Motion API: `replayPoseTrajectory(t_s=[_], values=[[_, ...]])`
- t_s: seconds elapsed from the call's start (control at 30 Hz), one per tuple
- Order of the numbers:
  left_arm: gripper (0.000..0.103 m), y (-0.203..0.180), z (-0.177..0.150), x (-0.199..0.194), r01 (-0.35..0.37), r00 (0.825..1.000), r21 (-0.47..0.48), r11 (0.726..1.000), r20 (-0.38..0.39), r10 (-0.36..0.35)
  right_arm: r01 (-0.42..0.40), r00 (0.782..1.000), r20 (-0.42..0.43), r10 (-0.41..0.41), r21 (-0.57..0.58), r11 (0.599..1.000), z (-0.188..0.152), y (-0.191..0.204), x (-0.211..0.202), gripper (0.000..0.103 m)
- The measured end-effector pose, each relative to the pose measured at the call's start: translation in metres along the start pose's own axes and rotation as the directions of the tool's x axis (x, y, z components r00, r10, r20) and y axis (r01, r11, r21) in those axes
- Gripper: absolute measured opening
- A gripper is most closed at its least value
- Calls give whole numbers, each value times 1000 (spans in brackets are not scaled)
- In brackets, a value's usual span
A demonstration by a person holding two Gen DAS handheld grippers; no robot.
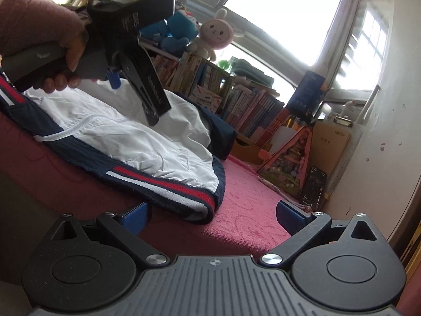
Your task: Fold clothes
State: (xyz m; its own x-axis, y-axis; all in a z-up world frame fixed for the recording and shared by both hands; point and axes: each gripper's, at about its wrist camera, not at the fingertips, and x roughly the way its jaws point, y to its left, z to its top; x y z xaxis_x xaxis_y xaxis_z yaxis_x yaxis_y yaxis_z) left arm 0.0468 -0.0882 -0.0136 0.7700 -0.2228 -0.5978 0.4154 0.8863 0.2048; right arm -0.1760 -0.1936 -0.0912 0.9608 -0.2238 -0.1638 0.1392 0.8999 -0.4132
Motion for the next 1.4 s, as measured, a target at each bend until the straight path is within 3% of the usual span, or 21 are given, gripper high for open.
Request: replayPoseTrajectory(t_s=[0.07,0.3,0.4,0.5,0.6,0.93,1.23,1.27,1.4], values=[[103,-6,-5,11,-13,999,26,1000,-40,14,38,999,2,-39,39,998,5,4,6,102],[103,14,-22,22,55,995,-127,990,-72,-65,161,987,-25,-159,174,971,23,7,28,103],[103,16,-23,21,64,995,-144,987,-62,-74,225,974,-86,-212,199,954,24,-9,39,103],[103,15,-22,21,59,996,-150,987,-59,-69,232,964,-183,-193,225,946,14,-31,48,103],[103,15,-23,22,56,996,-155,986,-57,-66,208,960,-225,-166,179,962,0,-34,42,103],[103,18,-24,23,51,997,-160,986,-54,-60,81,986,-143,-80,2,997,-10,-43,4,103],[103,18,-24,23,53,997,-159,986,-52,-62,-41,996,-84,30,-135,990,-25,-56,-10,103],[103,18,-24,22,53,997,-159,986,-52,-61,-44,995,-92,30,-149,988,-27,-57,-9,103],[103,18,-24,22,52,997,-160,986,-52,-61,78,973,-197,-117,-196,978,-43,-72,2,103]])
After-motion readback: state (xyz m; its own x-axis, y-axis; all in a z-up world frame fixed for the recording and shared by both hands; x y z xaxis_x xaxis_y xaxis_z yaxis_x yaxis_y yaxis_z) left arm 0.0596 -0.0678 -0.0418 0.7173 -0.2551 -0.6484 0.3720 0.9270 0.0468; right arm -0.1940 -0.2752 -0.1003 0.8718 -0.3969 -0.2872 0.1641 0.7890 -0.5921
